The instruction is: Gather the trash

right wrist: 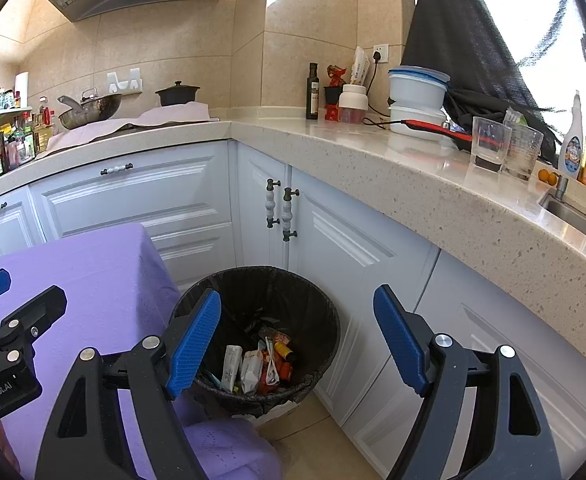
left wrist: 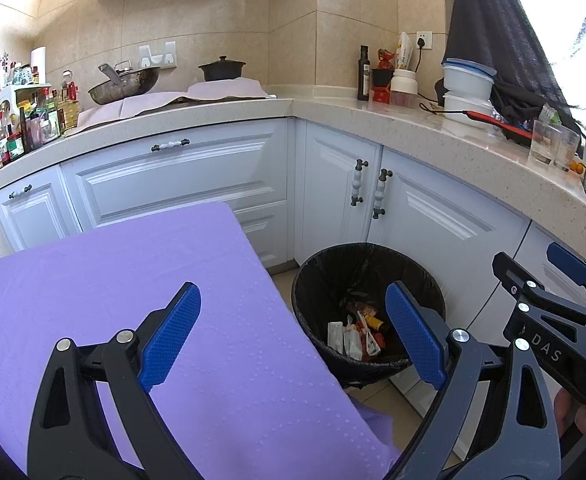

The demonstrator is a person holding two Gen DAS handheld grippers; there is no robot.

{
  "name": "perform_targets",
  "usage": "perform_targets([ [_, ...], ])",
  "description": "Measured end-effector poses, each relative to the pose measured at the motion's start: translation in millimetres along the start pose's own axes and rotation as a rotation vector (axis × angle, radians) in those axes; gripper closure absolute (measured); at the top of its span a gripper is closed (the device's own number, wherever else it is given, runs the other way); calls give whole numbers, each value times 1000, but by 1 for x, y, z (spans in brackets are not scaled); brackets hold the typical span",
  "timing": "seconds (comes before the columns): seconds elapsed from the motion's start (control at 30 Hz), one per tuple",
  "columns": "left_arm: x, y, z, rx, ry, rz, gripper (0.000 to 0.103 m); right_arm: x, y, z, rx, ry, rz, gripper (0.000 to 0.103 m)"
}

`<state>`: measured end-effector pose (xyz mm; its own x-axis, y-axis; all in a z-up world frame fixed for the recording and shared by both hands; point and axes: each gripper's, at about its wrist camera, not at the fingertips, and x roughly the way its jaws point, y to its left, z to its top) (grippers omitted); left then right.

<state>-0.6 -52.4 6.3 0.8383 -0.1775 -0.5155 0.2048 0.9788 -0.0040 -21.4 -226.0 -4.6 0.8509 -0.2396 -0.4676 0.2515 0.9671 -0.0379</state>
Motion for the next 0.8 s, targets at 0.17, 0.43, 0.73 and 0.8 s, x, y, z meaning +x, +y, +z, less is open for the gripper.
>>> perform_targets([
  [0.17,0,1,0,-6,7,-5,12,0,0,0,0,0,-1,27],
  [0.43,2,-1,-1,-16,4,7,12,0,0,0,-1,-1,0,27],
  [0.73,2,-3,0,-14,6,0,12,0,0,0,0,-1,0,26],
  [0.8,2,-2,0,-14,6,-3,12,0,0,0,0,-1,-1,26],
])
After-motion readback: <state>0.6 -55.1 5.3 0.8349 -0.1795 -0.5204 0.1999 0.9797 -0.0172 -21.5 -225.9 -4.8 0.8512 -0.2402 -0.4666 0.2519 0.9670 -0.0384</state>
